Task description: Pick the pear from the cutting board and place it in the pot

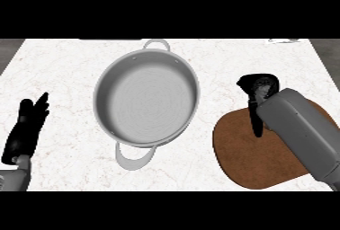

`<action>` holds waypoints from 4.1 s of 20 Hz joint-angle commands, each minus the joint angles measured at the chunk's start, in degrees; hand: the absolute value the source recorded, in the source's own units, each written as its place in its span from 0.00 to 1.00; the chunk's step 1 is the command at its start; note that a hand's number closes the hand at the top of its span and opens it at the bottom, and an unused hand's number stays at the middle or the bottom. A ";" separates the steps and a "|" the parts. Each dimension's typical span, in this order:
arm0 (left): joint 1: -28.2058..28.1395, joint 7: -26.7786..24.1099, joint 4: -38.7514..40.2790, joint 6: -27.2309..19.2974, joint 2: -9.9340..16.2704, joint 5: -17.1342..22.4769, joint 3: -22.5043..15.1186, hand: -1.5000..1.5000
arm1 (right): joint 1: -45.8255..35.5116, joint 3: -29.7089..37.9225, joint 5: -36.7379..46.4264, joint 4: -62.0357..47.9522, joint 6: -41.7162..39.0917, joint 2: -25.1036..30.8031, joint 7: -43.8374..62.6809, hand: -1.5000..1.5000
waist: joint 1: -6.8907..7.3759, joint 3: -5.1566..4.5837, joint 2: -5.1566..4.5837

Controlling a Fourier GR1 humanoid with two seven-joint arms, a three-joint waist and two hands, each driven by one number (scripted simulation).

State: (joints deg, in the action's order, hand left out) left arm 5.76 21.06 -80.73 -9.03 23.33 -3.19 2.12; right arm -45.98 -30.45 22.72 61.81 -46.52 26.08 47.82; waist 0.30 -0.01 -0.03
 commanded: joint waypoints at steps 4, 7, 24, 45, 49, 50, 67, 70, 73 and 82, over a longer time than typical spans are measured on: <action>1.57 -1.18 1.78 3.37 0.39 0.93 3.23 0.50 | 3.78 0.37 9.39 -1.35 3.23 -3.70 -2.01 0.00 | 0.04 0.01 -0.02; -1.70 1.45 -3.56 1.37 -1.71 -1.34 1.23 0.50 | 4.83 2.81 8.55 -0.88 -2.96 -1.32 -1.42 0.00 | -0.09 0.01 0.10; -4.37 1.94 -6.43 3.52 -4.24 -4.77 3.44 0.50 | 7.37 9.52 19.61 -5.21 -2.18 -6.48 -6.06 0.00 | -0.04 0.01 0.12; 2.81 3.92 -2.43 5.26 -6.12 -5.96 5.34 0.50 | 8.71 9.02 31.90 -4.04 11.64 -4.40 -25.78 1.00 | -0.66 0.01 0.19; -0.31 0.42 -0.51 3.67 -5.65 -6.75 6.79 0.50 | 16.32 14.61 27.45 4.48 25.47 -0.41 -33.95 1.00 | -2.93 0.06 0.57; -1.12 -0.48 0.24 4.37 -4.63 -5.90 8.07 0.50 | 17.33 16.49 25.98 7.11 27.87 -0.57 -34.86 1.00 | -3.44 0.05 0.76; -2.96 1.64 -4.45 5.94 -5.24 -5.97 6.80 0.50 | 30.54 27.99 17.64 52.64 42.23 -2.11 -33.01 1.00 | -1.72 0.04 0.72; -0.75 3.09 -5.08 5.47 -5.66 -6.97 5.79 0.50 | 22.41 28.54 16.50 58.57 37.76 -2.19 -26.85 1.00 | -0.76 -0.05 0.46; -0.54 0.22 -2.24 6.62 -4.95 -5.68 7.80 0.50 | 20.56 29.55 15.38 64.30 32.88 -1.40 -21.46 1.00 | -0.55 -0.05 0.21; 0.93 3.92 -4.50 6.58 -6.12 -7.36 5.79 0.50 | -6.46 19.16 13.98 53.66 22.97 -10.44 -2.08 1.00 | 0.74 -0.13 0.15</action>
State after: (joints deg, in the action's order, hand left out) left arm 6.04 23.77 -84.70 -2.62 17.60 -10.23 8.46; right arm -42.12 -7.06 36.36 120.89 -20.81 19.69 38.81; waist 0.44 -0.10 0.19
